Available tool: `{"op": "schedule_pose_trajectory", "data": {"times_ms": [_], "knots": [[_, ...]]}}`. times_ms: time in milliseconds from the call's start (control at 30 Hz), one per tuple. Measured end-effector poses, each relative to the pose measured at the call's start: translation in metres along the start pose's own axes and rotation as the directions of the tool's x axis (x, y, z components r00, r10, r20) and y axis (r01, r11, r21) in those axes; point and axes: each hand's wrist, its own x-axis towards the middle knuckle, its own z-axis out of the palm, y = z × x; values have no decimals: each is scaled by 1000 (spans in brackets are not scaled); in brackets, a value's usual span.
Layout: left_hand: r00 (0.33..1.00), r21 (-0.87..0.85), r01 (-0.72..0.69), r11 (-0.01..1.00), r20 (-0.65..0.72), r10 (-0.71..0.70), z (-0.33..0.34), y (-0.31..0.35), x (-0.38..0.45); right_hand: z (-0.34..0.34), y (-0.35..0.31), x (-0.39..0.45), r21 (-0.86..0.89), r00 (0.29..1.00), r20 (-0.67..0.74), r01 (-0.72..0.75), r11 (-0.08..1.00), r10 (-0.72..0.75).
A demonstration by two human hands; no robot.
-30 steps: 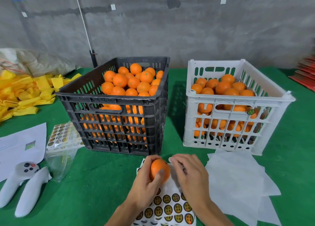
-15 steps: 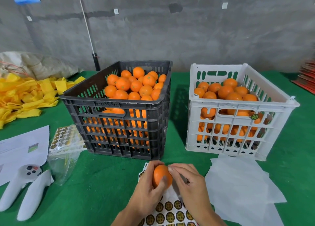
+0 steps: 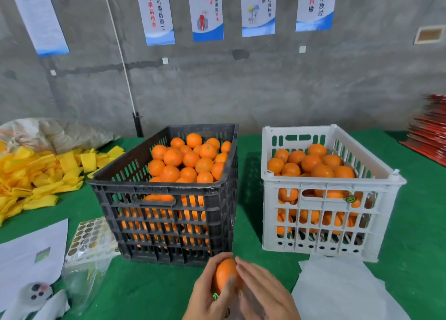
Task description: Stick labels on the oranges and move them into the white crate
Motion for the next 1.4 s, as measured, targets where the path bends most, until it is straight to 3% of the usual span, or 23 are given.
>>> {"op": "schedule_pose_trajectory", "data": {"times_ms": [133,233,400,533,633,700,800,933,1033,1100,1167,1200,1300,1400], "knots": [[995,-98,-95,991,-41,92,9,48,30,-17,1,28,-82,984,-178,-19,996,4],[979,-147,-201,968,2,204,24,89,66,-40,10,59,-136,946,-316,-114,984,66],[914,-109,-391,914,73,399,59,161,133,-91,43,118,-287,872,-486,-223,932,59],[841,123,-527,841,213,497,64,197,180,-116,61,153,-390,866,-478,-361,847,149],[842,378,-538,753,221,491,39,202,207,-119,64,172,-423,898,-431,-282,861,82],[859,523,-496,693,183,477,9,196,223,-110,57,186,-338,913,-402,-215,916,66],[938,698,-308,647,110,328,-46,182,246,-85,41,214,-93,941,-305,-182,979,145],[999,908,-29,417,45,-29,-126,151,255,-48,19,269,111,942,3,-334,936,336],[939,956,149,251,-57,-339,-171,130,251,-20,10,302,46,898,244,-388,921,366],[865,942,254,218,-121,-487,-187,117,249,-5,9,312,-90,863,340,-367,926,375],[793,958,263,117,-145,-592,-194,108,247,6,11,318,-256,824,414,-302,918,387],[775,962,263,74,-165,-610,-197,108,247,10,12,321,-307,816,429,-271,912,387],[796,952,284,119,-165,-582,-193,124,245,12,16,328,-330,813,433,-258,908,388],[775,945,311,102,-190,-602,-190,133,248,10,16,328,-308,823,426,-258,916,376]]}}
